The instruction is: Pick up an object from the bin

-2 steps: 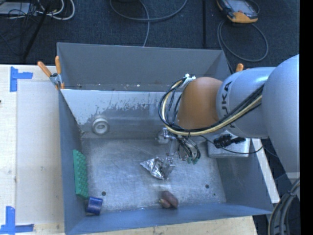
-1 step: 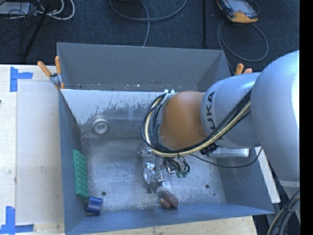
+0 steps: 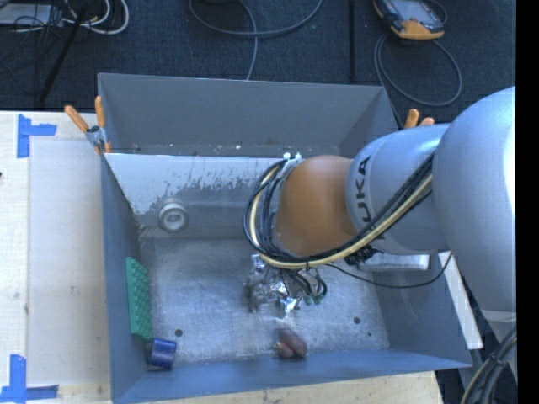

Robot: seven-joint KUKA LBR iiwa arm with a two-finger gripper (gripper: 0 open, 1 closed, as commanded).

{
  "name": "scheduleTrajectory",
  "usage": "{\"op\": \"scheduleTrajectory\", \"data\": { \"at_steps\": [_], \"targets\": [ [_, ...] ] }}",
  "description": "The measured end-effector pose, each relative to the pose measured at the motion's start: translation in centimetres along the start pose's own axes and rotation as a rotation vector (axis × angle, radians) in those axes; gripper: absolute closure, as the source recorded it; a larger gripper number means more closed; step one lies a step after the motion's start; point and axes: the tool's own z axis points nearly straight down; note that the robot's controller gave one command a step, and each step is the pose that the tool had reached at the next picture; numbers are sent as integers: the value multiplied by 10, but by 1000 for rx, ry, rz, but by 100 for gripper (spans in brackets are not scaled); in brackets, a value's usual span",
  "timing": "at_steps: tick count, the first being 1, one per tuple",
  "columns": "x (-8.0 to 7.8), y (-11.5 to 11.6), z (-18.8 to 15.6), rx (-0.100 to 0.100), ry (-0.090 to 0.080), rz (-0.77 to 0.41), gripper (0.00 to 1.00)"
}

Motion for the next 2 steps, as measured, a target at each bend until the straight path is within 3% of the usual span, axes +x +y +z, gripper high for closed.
{"op": "scheduleTrajectory", "data": {
  "at_steps": [1, 2],
  "targets": [
    [-15, -67, -17, 4, 5, -60, 100],
    [-14, -63, -15, 0, 8, -63, 0]
  ]
}}
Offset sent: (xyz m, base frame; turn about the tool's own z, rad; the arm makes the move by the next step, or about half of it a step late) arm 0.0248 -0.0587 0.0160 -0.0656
